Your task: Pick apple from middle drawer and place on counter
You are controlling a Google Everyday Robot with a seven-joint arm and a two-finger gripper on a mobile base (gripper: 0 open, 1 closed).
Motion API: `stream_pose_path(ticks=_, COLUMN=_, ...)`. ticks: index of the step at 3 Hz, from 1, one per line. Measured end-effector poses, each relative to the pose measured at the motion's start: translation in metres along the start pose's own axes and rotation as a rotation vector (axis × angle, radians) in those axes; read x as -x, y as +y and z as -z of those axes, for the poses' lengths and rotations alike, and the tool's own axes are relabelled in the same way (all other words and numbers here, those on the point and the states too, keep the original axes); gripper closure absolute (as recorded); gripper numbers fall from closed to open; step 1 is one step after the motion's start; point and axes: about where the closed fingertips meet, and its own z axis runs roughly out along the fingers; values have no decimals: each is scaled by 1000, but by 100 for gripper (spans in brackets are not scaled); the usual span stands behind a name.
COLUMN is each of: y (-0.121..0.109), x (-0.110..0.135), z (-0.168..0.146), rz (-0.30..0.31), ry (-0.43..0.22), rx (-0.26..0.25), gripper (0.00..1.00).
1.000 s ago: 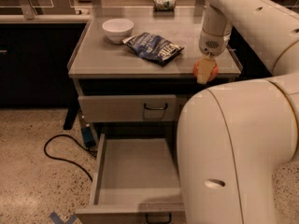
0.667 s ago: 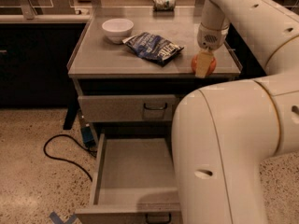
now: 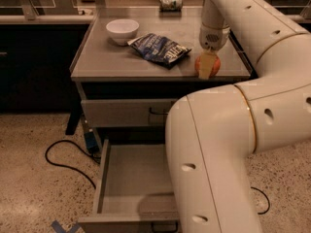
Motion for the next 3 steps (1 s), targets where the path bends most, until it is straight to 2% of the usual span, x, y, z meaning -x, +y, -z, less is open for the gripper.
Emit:
stream_pose_path(ticks=1, y=-12, x=12, z=11, rz=11, ry=-19, rx=-38, gripper=100)
stream_pose_path(ticks=2, y=-27, x=26, z=30, rz=28, ry=-52, rx=-111, gripper=81)
stream_pose_path(ticks=3, y=-27, x=26, z=30, rz=28, ry=-52, rx=-111, gripper=59)
